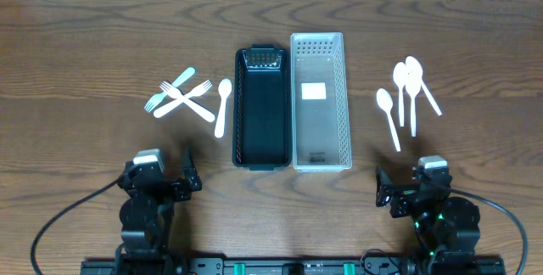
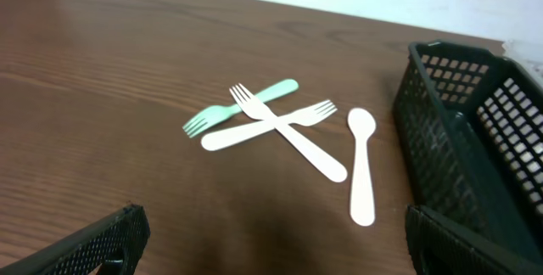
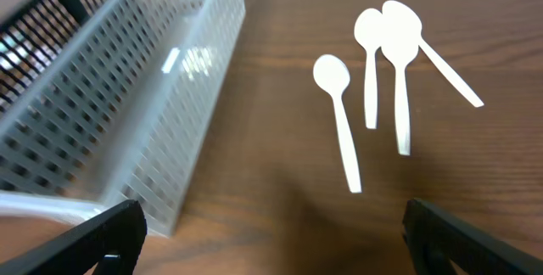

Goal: Pack container

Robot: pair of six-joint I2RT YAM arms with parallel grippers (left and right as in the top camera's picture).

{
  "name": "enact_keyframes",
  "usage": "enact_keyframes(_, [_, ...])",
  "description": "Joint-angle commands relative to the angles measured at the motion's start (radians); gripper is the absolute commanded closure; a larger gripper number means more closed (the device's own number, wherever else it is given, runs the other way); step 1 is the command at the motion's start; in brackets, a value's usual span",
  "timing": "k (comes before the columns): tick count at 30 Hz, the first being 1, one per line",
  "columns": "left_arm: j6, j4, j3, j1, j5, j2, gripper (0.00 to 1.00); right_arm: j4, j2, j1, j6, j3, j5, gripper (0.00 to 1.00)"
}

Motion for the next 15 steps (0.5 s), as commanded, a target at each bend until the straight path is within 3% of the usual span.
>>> enact_keyframes(1, [-0.02,-0.005,0.149,0.004,0.024,0.121,0.02,0.019,0.109,-0.008,0.082,0.111,-0.029,0.01])
enact_keyframes(7, [-0.02,-0.076,0.416,0.004,0.021,0.455,0.02,-0.015,0.538,-0.008,0.082,0.399,-0.023,0.01])
enact_keyframes(15, [-0.019,-0.237,0.745,0.006,0.021,0.864,0.02,-0.283,1.164,-0.008,-0.008,0.983,-0.045,0.01])
